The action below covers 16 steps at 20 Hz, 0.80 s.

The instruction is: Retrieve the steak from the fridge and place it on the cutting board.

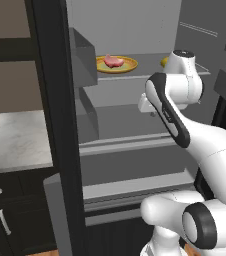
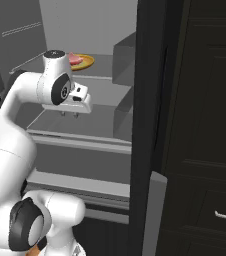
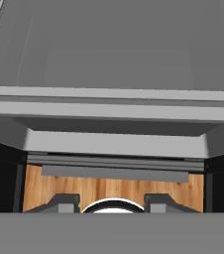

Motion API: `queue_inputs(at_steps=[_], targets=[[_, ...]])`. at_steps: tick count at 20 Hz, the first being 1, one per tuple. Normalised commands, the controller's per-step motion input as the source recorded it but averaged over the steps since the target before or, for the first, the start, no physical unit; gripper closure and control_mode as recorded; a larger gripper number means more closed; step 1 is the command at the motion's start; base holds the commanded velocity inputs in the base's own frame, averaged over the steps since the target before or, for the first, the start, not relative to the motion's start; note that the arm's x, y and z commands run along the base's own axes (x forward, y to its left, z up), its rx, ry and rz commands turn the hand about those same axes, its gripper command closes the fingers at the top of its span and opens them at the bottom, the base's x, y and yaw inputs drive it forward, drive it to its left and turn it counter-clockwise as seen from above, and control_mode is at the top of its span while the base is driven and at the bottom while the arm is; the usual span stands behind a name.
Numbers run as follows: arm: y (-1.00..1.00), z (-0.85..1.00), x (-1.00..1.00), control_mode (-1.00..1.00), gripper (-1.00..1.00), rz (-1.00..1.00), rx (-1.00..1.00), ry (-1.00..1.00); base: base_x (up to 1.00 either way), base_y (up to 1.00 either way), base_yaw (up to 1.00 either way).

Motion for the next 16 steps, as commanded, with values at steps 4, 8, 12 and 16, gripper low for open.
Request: queue_inputs(at_steps=[4, 8, 12, 16], targets=[[0.00, 0.00, 0.00, -1.00, -1.00, 0.00, 0.00, 0.00, 0.00, 0.00, 0.00], [0.00, 0.00, -0.03, -1.00, -1.00, 0.00, 0.00, 0.00, 0.00, 0.00, 0.00], [0.02, 0.05, -0.14, -1.00, -1.00, 0.00, 0.00, 0.00, 0.00, 0.00, 0.00], [0.20, 0.20, -0.18, -1.00, -1.00, 0.00, 0.00, -0.08, 0.00, 0.00, 0.00]])
